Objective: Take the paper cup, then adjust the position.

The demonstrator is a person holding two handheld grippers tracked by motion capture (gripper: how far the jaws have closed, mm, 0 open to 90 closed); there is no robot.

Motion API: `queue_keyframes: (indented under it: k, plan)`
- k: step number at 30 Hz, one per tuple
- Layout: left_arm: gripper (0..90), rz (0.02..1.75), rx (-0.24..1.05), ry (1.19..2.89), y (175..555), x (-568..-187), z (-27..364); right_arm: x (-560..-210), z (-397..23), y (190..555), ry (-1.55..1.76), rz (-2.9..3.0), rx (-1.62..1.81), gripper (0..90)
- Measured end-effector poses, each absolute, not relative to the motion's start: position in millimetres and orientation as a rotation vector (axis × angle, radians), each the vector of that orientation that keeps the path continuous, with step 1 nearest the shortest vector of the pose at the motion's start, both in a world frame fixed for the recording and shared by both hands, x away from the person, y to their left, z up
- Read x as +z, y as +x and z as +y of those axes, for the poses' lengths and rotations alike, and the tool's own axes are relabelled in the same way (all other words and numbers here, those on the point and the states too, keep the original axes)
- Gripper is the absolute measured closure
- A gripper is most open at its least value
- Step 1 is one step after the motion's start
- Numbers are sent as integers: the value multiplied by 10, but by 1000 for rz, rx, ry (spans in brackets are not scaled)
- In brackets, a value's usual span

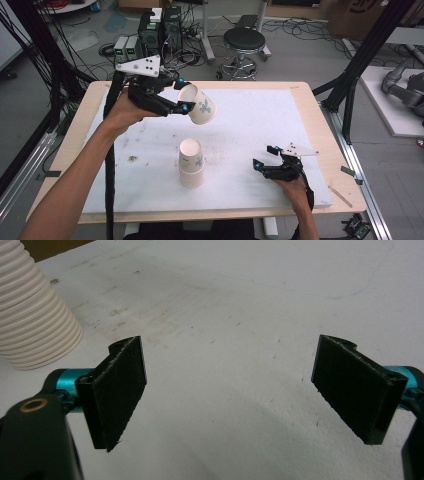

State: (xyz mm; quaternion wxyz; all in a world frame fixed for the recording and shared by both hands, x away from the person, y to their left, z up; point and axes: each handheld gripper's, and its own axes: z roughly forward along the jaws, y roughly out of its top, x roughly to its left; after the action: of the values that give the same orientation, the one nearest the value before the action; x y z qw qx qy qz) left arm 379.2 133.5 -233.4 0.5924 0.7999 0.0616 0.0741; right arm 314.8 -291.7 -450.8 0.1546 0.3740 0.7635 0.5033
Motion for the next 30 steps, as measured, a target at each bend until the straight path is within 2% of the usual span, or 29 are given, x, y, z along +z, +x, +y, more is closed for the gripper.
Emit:
queue_keyframes:
  k: [30]
  plan:
    - [352, 143, 133, 1778, 3923, -2541, 1322, -4506, -2922, 3147, 1067, 2185, 1451, 145]
